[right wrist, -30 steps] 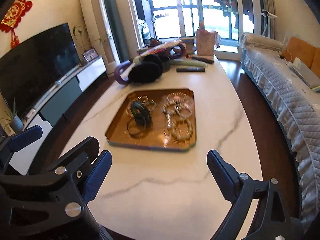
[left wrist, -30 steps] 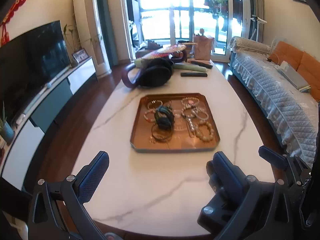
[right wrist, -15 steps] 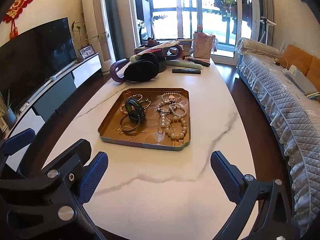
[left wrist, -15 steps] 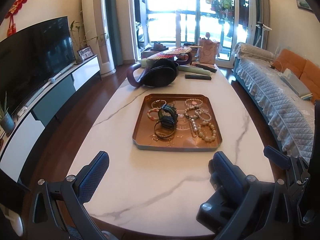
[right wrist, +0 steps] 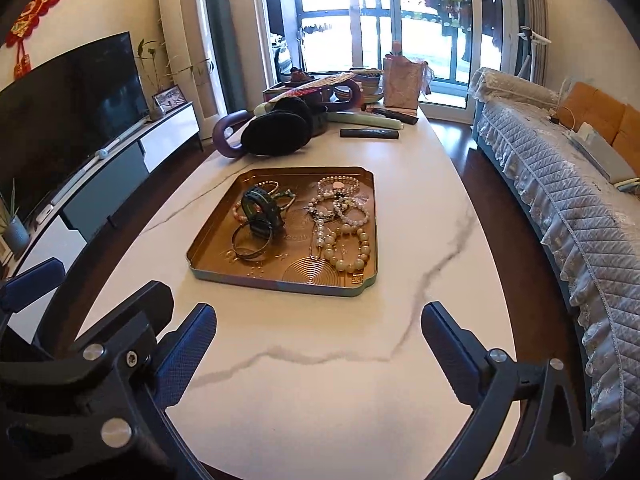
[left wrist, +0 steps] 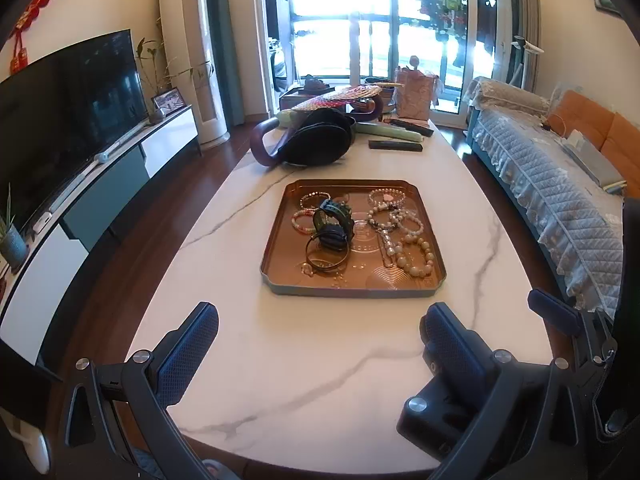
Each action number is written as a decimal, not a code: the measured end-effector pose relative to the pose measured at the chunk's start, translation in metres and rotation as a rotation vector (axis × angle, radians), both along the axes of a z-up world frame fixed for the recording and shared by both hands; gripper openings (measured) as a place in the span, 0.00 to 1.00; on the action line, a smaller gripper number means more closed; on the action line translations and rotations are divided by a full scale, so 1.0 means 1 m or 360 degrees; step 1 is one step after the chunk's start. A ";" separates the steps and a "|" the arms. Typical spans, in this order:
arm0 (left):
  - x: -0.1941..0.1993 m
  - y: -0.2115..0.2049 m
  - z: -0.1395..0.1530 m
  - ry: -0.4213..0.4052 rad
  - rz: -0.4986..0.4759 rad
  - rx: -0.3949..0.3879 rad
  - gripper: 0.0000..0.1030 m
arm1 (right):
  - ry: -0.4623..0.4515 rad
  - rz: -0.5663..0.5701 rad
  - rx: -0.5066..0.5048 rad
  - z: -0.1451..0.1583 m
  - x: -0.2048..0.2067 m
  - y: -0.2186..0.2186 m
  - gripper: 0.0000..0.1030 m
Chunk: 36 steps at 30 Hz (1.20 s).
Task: Organize jewelry
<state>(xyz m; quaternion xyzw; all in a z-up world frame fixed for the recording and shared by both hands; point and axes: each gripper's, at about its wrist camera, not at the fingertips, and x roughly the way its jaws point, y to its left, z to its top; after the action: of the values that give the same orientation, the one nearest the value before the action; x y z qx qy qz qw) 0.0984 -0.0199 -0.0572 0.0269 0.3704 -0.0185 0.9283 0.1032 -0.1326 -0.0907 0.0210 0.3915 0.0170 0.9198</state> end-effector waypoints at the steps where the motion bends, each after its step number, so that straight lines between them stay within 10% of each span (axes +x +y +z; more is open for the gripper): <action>1: 0.000 0.000 0.000 0.0000 -0.0004 0.0000 1.00 | -0.0001 -0.0002 0.0001 0.000 0.000 0.000 0.99; 36: 0.002 -0.002 -0.006 0.0028 -0.0005 -0.0002 1.00 | 0.0023 0.0001 0.0002 -0.004 -0.001 -0.004 0.99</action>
<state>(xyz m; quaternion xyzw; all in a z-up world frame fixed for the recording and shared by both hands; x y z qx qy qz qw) 0.1000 -0.0219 -0.0631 0.0269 0.3785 -0.0205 0.9250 0.1018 -0.1364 -0.0944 0.0216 0.3980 0.0173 0.9170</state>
